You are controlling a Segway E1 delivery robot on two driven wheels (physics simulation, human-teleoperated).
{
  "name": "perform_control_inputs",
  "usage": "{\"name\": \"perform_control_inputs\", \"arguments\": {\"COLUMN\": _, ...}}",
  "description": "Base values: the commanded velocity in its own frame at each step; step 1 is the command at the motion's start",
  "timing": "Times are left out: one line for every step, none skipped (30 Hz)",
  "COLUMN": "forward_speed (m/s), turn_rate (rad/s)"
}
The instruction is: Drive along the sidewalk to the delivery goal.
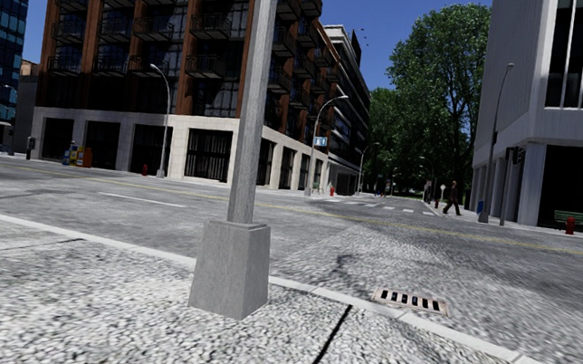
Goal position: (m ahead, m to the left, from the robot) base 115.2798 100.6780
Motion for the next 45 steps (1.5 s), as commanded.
{"name": "perform_control_inputs", "arguments": {"forward_speed": 0.0, "turn_rate": 0.0}}
{"name": "perform_control_inputs", "arguments": {"forward_speed": 0.0, "turn_rate": 0.0}}
{"name": "perform_control_inputs", "arguments": {"forward_speed": 0.0, "turn_rate": 0.0}}
{"name": "perform_control_inputs", "arguments": {"forward_speed": 0.0, "turn_rate": 0.0}}
{"name": "perform_control_inputs", "arguments": {"forward_speed": 0.0, "turn_rate": 0.0}}
{"name": "perform_control_inputs", "arguments": {"forward_speed": 0.0, "turn_rate": 0.0}}
{"name": "perform_control_inputs", "arguments": {"forward_speed": 0.0, "turn_rate": 0.0}}
{"name": "perform_control_inputs", "arguments": {"forward_speed": 0.0, "turn_rate": 0.0}}
{"name": "perform_control_inputs", "arguments": {"forward_speed": 0.0, "turn_rate": 0.0}}
{"name": "perform_control_inputs", "arguments": {"forward_speed": 0.0, "turn_rate": 0.0}}
{"name": "perform_control_inputs", "arguments": {"forward_speed": 0.0, "turn_rate": 0.0}}
{"name": "perform_control_inputs", "arguments": {"forward_speed": 0.0, "turn_rate": 0.0}}
{"name": "perform_control_inputs", "arguments": {"forward_speed": 0.0, "turn_rate": 0.0}}
{"name": "perform_control_inputs", "arguments": {"forward_speed": 0.0, "turn_rate": 0.0}}
{"name": "perform_control_inputs", "arguments": {"forward_speed": 0.0, "turn_rate": 0.0}}
{"name": "perform_control_inputs", "arguments": {"forward_speed": 0.0, "turn_rate": 0.0}}
{"name": "perform_control_inputs", "arguments": {"forward_speed": 0.0, "turn_rate": 0.0}}
{"name": "perform_control_inputs", "arguments": {"forward_speed": 0.0, "turn_rate": 0.0}}
{"name": "perform_control_inputs", "arguments": {"forward_speed": 0.0, "turn_rate": 0.0}}
{"name": "perform_control_inputs", "arguments": {"forward_speed": 0.0, "turn_rate": 0.0}}
{"name": "perform_control_inputs", "arguments": {"forward_speed": 0.0, "turn_rate": 0.0}}
{"name": "perform_control_inputs", "arguments": {"forward_speed": 0.0, "turn_rate": 0.0}}
{"name": "perform_control_inputs", "arguments": {"forward_speed": 0.0, "turn_rate": 0.0}}
{"name": "perform_control_inputs", "arguments": {"forward_speed": 0.0, "turn_rate": 0.0}}
{"name": "perform_control_inputs", "arguments": {"forward_speed": 0.0, "turn_rate": 0.0}}
{"name": "perform_control_inputs", "arguments": {"forward_speed": 0.0, "turn_rate": 0.0}}
{"name": "perform_control_inputs", "arguments": {"forward_speed": 0.0, "turn_rate": 0.0}}
{"name": "perform_control_inputs", "arguments": {"forward_speed": 0.0, "turn_rate": 0.0}}
{"name": "perform_control_inputs", "arguments": {"forward_speed": 0.0, "turn_rate": 0.0}}
{"name": "perform_control_inputs", "arguments": {"forward_speed": 0.0, "turn_rate": 0.0}}
{"name": "perform_control_inputs", "arguments": {"forward_speed": 0.0, "turn_rate": 0.01}}
{"name": "perform_control_inputs", "arguments": {"forward_speed": 0.0, "turn_rate": 0.01}}
{"name": "perform_control_inputs", "arguments": {"forward_speed": 0.2, "turn_rate": 0.1}}
{"name": "perform_control_inputs", "arguments": {"forward_speed": 0.46, "turn_rate": 0.2}}
{"name": "perform_control_inputs", "arguments": {"forward_speed": 0.6, "turn_rate": 0.28}}
{"name": "perform_control_inputs", "arguments": {"forward_speed": 0.6, "turn_rate": 0.28}}
{"name": "perform_control_inputs", "arguments": {"forward_speed": 0.74, "turn_rate": 0.36}}
{"name": "perform_control_inputs", "arguments": {"forward_speed": 0.81, "turn_rate": 0.41}}
{"name": "perform_control_inputs", "arguments": {"forward_speed": 0.83, "turn_rate": 0.46}}
{"name": "perform_control_inputs", "arguments": {"forward_speed": 0.83, "turn_rate": 0.46}}
{"name": "perform_control_inputs", "arguments": {"forward_speed": 0.83, "turn_rate": 0.48}}
{"name": "perform_control_inputs", "arguments": {"forward_speed": 0.84, "turn_rate": 0.48}}
{"name": "perform_control_inputs", "arguments": {"forward_speed": 0.84, "turn_rate": 0.49}}
{"name": "perform_control_inputs", "arguments": {"forward_speed": 0.84, "turn_rate": 0.52}}
{"name": "perform_control_inputs", "arguments": {"forward_speed": 0.84, "turn_rate": 0.52}}
